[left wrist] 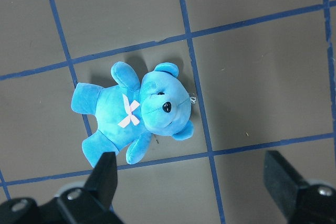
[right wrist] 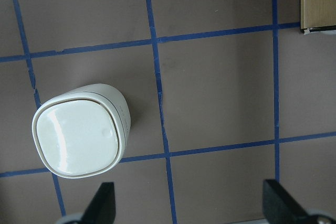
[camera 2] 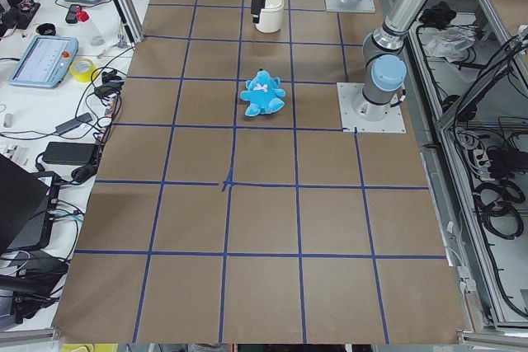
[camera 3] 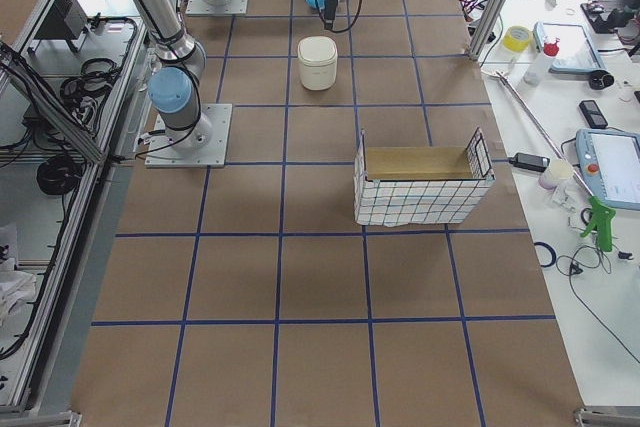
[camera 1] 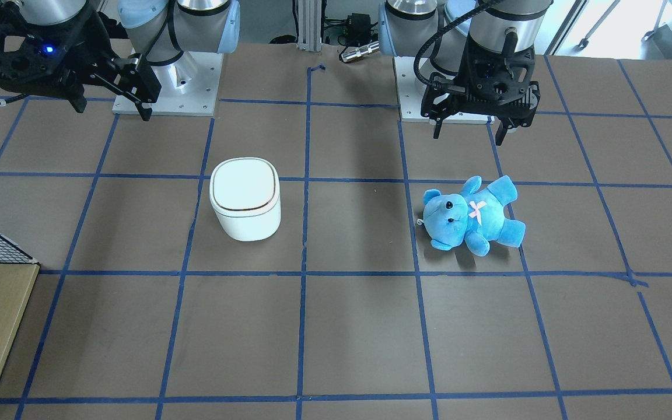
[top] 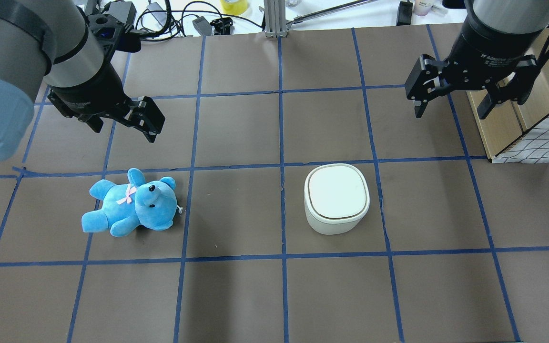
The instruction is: Open trash can with right arm
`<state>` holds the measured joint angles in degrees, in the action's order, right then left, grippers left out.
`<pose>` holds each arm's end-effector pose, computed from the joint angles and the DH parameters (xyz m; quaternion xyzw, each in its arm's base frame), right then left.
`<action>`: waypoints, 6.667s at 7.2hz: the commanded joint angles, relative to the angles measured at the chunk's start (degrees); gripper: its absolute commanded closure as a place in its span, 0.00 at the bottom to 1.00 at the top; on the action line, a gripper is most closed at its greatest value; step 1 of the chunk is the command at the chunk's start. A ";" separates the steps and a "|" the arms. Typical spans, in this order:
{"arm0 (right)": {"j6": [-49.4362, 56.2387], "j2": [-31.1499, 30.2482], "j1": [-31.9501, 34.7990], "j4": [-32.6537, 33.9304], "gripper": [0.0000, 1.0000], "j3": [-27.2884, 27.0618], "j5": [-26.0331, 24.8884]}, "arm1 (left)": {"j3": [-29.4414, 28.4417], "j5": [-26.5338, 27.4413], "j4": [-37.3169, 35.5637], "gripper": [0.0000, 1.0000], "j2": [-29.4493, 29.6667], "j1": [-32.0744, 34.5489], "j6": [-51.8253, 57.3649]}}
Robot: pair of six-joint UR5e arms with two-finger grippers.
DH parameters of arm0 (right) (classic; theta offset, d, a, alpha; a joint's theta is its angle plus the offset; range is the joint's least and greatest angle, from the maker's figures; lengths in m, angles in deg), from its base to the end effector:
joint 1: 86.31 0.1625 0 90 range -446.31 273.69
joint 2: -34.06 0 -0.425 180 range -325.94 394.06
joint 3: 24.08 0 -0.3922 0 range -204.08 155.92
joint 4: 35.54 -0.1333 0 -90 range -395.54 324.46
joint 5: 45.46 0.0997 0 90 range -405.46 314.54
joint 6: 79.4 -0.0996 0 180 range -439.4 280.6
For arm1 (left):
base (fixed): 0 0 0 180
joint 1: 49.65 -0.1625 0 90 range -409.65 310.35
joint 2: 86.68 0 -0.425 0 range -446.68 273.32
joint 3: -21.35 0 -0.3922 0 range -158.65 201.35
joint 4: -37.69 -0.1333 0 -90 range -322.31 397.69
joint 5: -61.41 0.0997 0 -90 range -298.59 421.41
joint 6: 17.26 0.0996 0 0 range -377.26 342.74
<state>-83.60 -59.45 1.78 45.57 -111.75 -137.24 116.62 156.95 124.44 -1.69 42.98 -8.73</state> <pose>0.1149 -0.4625 0.5219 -0.0529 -0.9981 -0.0263 0.0161 -0.1447 -0.4537 0.4903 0.0958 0.9939 -0.0235 0.0496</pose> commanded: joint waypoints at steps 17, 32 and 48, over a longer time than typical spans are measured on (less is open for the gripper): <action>3.24 0.00 0.33 -0.70 0.00 0.05 2.66 | 0.00 0.00 0.00 0.00 0.00 0.00 0.00; 0.79 0.96 1.21 5.16 0.62 -3.89 2.92 | 0.00 0.00 0.00 0.00 0.00 0.00 0.00; -4.67 8.34 9.65 22.42 0.97 -21.13 6.09 | 0.00 0.00 0.00 0.00 0.00 0.00 0.00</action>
<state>-88.42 -51.28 11.43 67.94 -132.76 -131.01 116.62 156.95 124.44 -1.69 42.99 -8.73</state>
